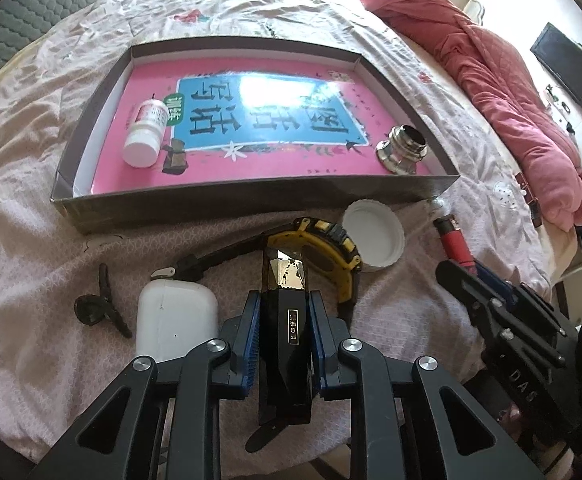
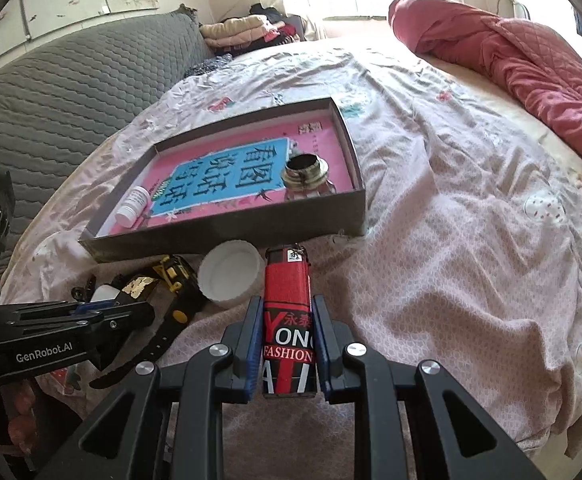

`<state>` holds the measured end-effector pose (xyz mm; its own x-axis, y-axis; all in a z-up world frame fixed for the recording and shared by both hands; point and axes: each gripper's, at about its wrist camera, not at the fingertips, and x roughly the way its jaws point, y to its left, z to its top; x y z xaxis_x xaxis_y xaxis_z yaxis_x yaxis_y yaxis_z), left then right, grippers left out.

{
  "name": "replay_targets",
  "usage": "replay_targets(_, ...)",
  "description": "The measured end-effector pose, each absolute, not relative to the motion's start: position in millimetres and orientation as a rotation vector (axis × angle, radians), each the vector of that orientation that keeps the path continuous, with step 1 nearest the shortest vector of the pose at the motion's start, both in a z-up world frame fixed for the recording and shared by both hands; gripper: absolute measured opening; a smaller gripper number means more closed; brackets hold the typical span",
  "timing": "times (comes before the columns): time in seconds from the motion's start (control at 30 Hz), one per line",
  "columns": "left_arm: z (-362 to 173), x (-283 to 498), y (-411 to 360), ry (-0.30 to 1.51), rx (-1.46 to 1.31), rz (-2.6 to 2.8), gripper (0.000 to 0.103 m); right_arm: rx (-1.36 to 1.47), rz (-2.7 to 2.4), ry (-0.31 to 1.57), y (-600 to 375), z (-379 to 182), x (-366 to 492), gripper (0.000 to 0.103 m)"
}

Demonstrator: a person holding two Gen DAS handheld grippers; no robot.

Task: Organize rigid objects
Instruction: 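Grasp and lift the black box with left tool while right tool grasps the red lighter, then carry the black box with left tool while right tool carries the lighter over the tray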

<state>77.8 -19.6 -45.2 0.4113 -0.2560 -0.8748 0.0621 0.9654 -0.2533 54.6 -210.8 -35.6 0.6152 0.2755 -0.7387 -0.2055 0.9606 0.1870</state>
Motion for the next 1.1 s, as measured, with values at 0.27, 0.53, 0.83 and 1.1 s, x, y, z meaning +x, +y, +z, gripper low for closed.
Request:
replay_targets(0.27, -29.2, 70.2, -21.5, 1.095, -0.173, -0.205, 0.022, 0.068, 0.288, 0.841, -206.4, -31.0, 50.3, 0.023)
replay_targets(0.53, -10.5, 62.7, -24.6, 1.05, -0.132, -0.199, 0.022, 0.107, 0.304, 0.807, -208.9, -23.5, 48.4, 0.023)
replay_targets(0.83, 3.8, 57.2, -21.2, 1.007, -0.113, -0.185, 0.022, 0.089, 0.329, 0.764, -198.4, -12.8, 43.4, 0.023)
replay_targets(1.1, 17.1, 52.6, -12.3, 0.975, -0.131, -0.178, 0.022, 0.075, 0.358, 0.725, -191.1, -3.4, 38.3, 0.023)
